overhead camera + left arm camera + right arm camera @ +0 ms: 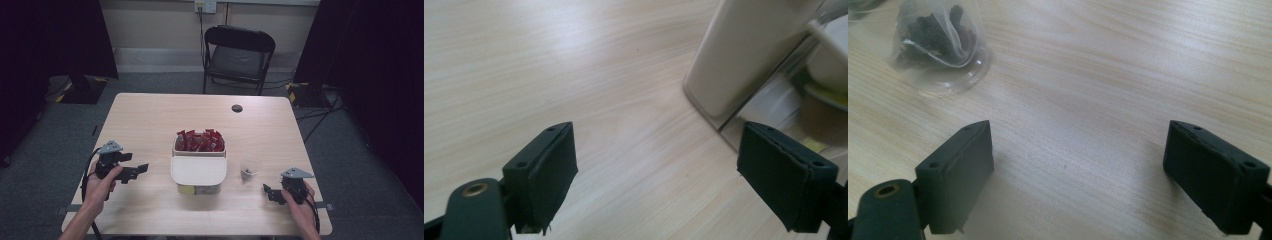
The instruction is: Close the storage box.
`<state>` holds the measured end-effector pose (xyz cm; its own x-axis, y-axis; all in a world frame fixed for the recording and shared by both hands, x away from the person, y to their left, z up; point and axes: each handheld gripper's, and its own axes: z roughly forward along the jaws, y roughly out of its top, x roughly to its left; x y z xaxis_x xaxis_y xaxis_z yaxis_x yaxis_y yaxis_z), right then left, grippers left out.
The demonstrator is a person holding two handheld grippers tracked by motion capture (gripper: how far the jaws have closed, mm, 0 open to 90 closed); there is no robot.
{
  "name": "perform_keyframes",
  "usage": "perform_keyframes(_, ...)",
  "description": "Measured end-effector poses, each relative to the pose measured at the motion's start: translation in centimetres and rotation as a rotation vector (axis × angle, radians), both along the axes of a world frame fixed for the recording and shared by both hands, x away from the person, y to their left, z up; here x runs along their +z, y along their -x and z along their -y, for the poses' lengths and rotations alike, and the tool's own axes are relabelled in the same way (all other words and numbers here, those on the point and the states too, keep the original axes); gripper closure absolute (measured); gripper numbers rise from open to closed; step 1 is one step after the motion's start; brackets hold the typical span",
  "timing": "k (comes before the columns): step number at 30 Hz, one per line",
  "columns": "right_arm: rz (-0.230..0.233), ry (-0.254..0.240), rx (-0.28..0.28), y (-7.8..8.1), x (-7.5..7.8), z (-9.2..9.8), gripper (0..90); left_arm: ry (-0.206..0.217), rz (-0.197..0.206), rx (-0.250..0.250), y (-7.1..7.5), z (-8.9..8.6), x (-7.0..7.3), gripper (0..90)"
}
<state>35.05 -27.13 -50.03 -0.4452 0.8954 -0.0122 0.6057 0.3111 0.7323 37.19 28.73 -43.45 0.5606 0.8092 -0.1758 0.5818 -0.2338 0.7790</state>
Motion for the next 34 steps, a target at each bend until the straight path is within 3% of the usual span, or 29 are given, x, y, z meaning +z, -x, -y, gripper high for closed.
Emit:
perform_keyframes(11, 0.001, 0.002, -0.003, 0.0, 0.0, 0.0, 12.2, -0.068, -0.051, 0.070, 0.2, -2.2, -3.0, 15.8)
perform_keyframes(13, 0.001, 0.002, -0.003, 0.0, 0.0, 0.0, 12.2, -0.099, -0.074, 0.077, 0.3, -2.5, -3.9, 15.9)
perform_keyframes(16, 0.001, 0.002, -0.003, 0.0, 0.0, 0.0, 12.2, -0.098, -0.098, 0.090, 0.4, -2.8, -4.8, 15.9)
perform_keyframes(19, 0.001, 0.002, -0.003, 0.0, 0.0, 0.0, 12.2, -0.123, -0.110, 0.112, 0.3, -2.7, -5.6, 16.5)
perform_keyframes(21, 0.001, 0.002, -0.003, 0.0, 0.0, 0.0, 12.2, -0.146, -0.085, 0.113, 0.3, -2.4, -5.8, 15.8)
perform_keyframes(22, 0.001, 0.002, -0.003, 0.0, 0.0, 0.0, 12.2, -0.177, -0.061, 0.112, 0.4, -2.1, -6.0, 15.6)
perform_keyframes(23, 0.001, 0.002, -0.003, 0.0, 0.0, 0.0, 12.2, -0.177, -0.061, 0.112, 0.4, -2.1, -6.0, 15.3)
perform_keyframes(25, 0.001, 0.002, -0.003, 0.0, 0.0, 0.0, 12.2, -0.213, -0.008, 0.116, 0.6, -1.6, -6.5, 13.0)
perform_keyframes(28, 0.001, 0.002, -0.003, 0.0, 0.0, 0.0, 12.2, -0.195, 0.012, 0.129, 0.6, -1.6, -6.8, 10.4)
perform_keyframes(34, 0.001, 0.004, -0.003, 0.0, 0.0, 0.0, 12.2, -0.193, 0.013, 0.133, 0.5, -1.6, -6.8, 8.3)
